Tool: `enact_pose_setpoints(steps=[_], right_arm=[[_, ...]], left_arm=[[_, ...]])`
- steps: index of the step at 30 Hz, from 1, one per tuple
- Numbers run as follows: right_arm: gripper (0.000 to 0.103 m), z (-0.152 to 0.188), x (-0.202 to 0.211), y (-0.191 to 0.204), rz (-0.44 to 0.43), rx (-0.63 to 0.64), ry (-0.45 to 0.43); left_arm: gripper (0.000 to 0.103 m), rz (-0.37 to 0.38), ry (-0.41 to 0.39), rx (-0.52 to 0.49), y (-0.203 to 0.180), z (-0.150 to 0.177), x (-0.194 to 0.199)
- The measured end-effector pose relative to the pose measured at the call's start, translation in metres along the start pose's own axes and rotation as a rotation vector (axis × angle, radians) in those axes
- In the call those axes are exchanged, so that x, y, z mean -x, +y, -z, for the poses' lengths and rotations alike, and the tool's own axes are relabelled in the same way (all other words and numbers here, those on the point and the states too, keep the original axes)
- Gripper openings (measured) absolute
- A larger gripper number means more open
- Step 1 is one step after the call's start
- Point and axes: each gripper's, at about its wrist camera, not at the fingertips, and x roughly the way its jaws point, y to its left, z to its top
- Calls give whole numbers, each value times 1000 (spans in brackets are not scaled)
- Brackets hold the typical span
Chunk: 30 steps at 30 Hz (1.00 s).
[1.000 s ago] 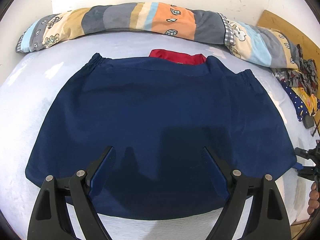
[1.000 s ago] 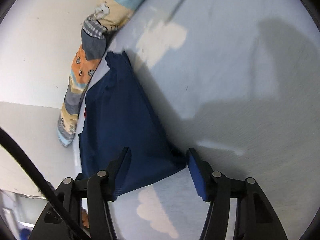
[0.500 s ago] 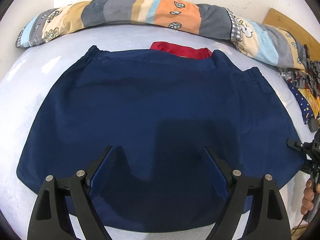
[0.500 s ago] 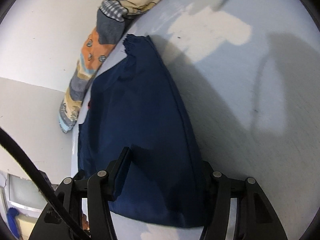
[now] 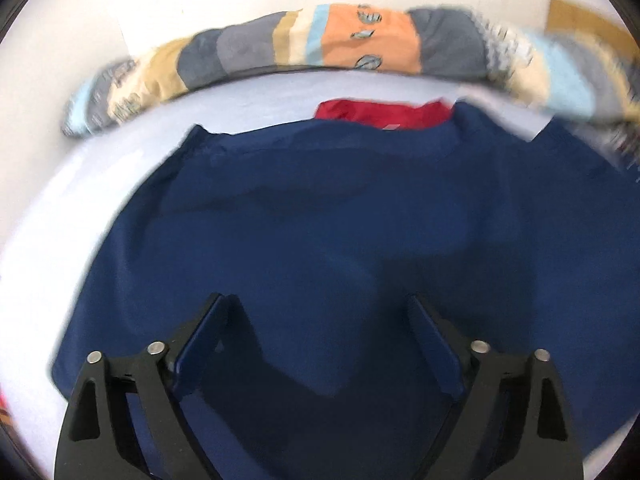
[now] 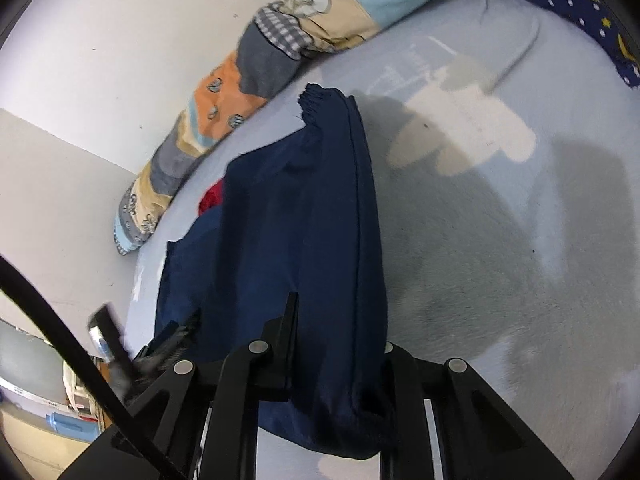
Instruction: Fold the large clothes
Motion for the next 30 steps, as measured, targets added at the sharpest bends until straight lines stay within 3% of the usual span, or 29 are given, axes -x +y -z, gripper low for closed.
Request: enact_pose_setpoints(steps=[3,5,8,10,13,16,19,21,23,26,30], right_arm=[[19,1,7,9,-16,16,-14],[19,1,9,16,-28,23,-24],[19,1,11,24,-34,28,-32],[19,0,12,28,-42,29,-37],[19,0,17,40,-80,37,-44],[19,0,21,61,-105,55,-59],[19,2,22,85,-134,66,-72],[19,5,21,105,-150,80,-78],[19,7,17,125,-159,104,-75],[19,9,12,148,-165,117,-75],[19,14,-3,185,-156,137,-61]], left_arm=[[96,-19,-8,-29,-3,-1,-5],[83,-8,-16,-5,4,-8,3],[80,-69,-54,29,17,-16,12],[82,-116,15,-33,15,-11,-9],[81,-105,5,-69,13,-7,-14],[81,-13,22,30,30,-13,-9],[81,-91,14,58,49,-14,-11],[82,-50,49,16,49,-9,-21],[80,-53,18,-17,54,-10,-14],[80,-41,-45,124,94,-19,7],[80,-30,21,195,140,-13,-5]])
